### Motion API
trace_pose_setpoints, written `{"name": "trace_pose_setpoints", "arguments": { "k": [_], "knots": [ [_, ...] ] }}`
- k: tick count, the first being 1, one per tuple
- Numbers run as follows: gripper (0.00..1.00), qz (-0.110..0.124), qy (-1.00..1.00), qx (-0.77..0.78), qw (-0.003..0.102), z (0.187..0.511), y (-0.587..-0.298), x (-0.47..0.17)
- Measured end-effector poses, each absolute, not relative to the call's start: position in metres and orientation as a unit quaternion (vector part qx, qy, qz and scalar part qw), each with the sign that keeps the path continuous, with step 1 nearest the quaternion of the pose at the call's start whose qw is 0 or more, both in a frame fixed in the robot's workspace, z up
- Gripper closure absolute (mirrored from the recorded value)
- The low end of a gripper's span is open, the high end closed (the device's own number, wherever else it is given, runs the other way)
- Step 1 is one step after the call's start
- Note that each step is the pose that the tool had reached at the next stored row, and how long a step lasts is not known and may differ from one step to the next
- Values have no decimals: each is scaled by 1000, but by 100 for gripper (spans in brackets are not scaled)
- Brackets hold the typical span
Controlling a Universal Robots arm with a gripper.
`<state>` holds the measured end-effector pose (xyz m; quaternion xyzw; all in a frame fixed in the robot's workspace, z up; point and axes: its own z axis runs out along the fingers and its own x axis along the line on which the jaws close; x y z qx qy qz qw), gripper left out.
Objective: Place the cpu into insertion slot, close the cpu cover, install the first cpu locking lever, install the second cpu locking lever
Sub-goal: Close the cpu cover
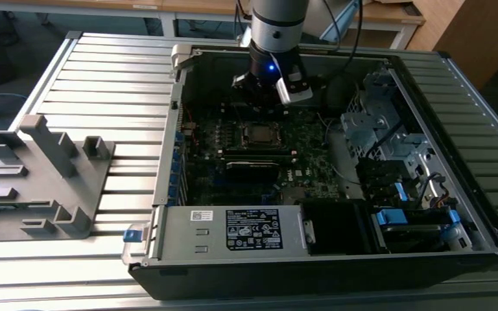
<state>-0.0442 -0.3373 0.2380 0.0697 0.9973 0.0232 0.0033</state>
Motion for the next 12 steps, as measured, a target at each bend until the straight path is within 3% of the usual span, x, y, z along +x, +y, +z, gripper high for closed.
{"name": "trace_pose_setpoints", "arguments": {
  "k": [12],
  "knots": [
    [90,23,1000,18,2,238,-337,-44]
  ]
}}
